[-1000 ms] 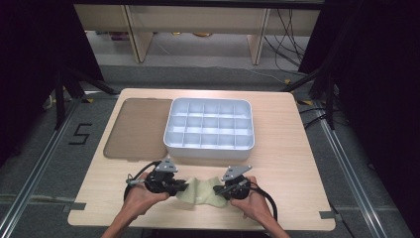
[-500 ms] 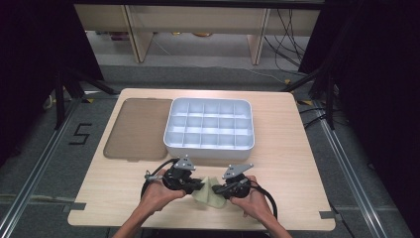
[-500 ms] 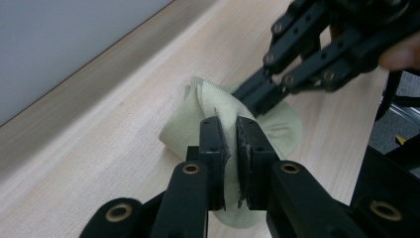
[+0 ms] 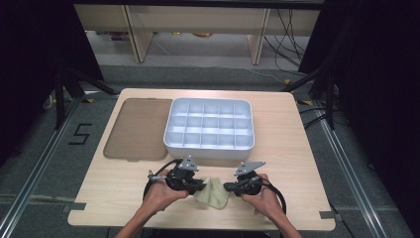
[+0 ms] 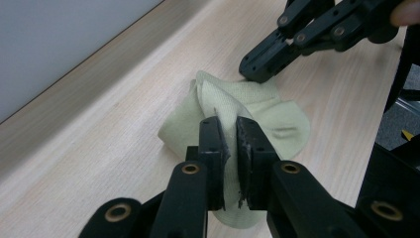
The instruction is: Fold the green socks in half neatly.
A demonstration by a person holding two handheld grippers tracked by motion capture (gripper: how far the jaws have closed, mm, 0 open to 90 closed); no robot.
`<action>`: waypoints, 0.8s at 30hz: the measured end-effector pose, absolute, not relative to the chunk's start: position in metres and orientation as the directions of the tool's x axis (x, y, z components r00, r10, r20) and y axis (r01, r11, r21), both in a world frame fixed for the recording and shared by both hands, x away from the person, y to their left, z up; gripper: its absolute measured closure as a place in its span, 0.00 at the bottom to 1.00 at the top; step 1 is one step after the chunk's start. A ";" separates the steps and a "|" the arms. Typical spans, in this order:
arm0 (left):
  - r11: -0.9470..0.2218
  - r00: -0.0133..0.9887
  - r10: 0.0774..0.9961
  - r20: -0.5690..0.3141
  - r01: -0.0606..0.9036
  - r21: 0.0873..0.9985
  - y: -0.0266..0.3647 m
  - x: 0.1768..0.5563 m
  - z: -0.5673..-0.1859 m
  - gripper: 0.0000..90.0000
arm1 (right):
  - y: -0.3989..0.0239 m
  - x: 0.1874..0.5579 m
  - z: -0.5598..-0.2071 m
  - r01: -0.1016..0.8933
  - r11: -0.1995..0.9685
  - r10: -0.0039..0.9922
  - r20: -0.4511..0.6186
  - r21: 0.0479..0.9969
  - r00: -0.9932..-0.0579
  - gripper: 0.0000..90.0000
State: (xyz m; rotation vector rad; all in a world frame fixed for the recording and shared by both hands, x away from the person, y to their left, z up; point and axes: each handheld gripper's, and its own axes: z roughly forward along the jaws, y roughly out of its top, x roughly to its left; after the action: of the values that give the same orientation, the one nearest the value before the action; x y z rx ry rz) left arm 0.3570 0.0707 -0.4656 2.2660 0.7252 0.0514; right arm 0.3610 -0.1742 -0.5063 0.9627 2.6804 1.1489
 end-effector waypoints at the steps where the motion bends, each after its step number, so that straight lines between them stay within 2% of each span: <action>1: -0.564 0.839 0.515 -0.175 0.485 0.669 0.071 0.357 -0.466 0.91 | -0.174 0.361 -0.506 0.520 0.524 0.573 0.173 0.674 -0.801 1.00; 11: -0.565 0.844 0.493 -0.211 0.495 0.660 0.044 0.359 -0.475 0.87 | -0.177 0.363 -0.506 0.530 0.528 0.566 0.189 0.664 -0.802 1.00; 24: -0.493 0.843 0.484 -0.234 0.483 0.723 0.060 0.358 -0.449 0.81 | -0.177 0.363 -0.507 0.529 0.525 0.567 0.189 0.667 -0.802 1.00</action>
State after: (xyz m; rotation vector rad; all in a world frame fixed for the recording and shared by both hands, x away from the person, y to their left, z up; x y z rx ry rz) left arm 0.3581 0.0602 -0.4494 2.1670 0.7019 0.0002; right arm 0.3634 -0.1768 -0.5067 0.9697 2.6984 1.1520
